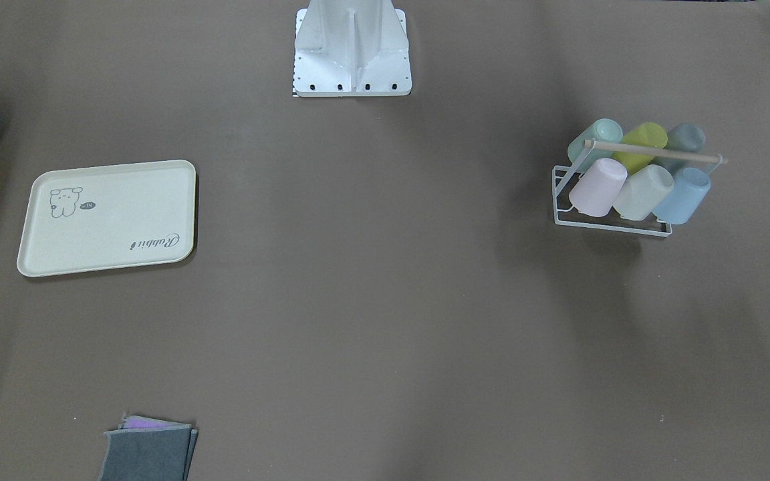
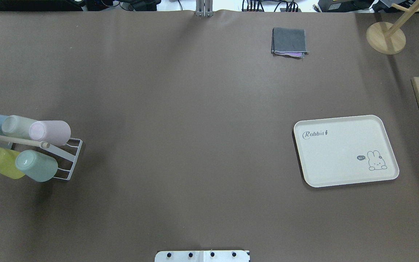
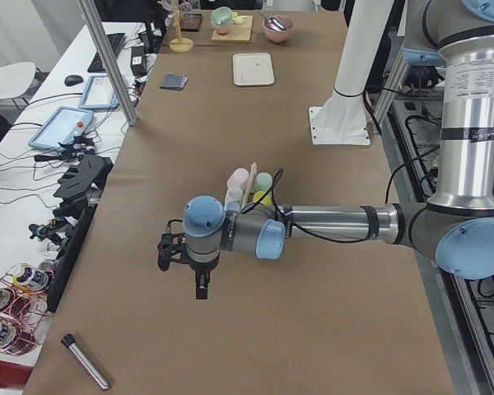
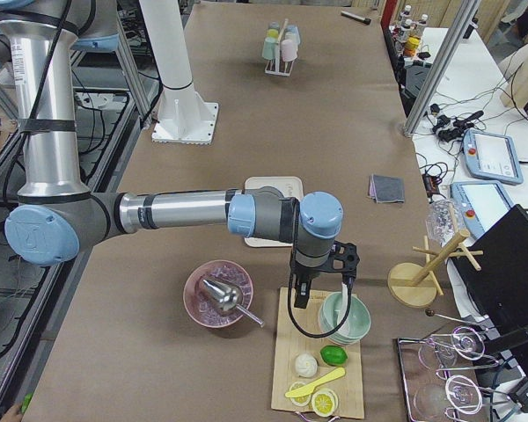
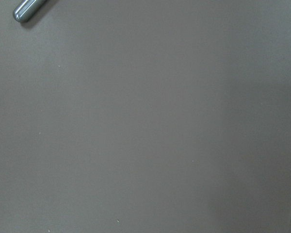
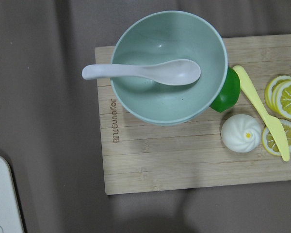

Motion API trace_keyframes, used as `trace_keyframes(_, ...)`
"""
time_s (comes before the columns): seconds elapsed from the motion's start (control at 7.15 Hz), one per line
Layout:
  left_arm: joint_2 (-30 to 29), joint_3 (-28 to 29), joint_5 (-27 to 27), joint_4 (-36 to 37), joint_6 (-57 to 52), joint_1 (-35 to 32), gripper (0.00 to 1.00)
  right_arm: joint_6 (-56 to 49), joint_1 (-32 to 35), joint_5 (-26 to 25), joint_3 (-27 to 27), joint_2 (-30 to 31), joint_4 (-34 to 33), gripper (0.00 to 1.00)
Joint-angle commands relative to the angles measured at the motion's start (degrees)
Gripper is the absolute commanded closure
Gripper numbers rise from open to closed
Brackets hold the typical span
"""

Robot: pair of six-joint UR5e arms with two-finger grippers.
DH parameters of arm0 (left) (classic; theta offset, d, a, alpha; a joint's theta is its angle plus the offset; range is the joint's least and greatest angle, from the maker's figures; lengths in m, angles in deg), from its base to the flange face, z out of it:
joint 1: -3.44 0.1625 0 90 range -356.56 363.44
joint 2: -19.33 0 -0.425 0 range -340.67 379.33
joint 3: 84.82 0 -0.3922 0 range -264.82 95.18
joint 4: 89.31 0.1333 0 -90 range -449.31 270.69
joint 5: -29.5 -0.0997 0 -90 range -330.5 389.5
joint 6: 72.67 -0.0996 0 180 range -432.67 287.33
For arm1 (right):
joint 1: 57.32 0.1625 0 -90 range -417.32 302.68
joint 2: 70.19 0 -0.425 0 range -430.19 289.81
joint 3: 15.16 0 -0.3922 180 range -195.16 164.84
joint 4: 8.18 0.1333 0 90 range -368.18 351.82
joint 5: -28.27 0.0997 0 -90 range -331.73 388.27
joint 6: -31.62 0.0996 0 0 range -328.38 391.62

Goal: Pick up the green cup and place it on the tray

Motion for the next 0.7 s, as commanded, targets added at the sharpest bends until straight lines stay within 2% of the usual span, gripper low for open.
trace_keyframes(0.0, 0.07, -0.16, -0.22, 0.0, -0.07, -0.09, 0.02, 0.03, 0.0, 0.07, 0.0, 0.06, 0.0, 0.0)
trace_keyframes(0.56, 0.07, 1.77, -0.3, -2.55, -0.07, 0.0, 0.02, -0.32, 0.0, -0.02, 0.0, -0.47, 0.0, 0.0)
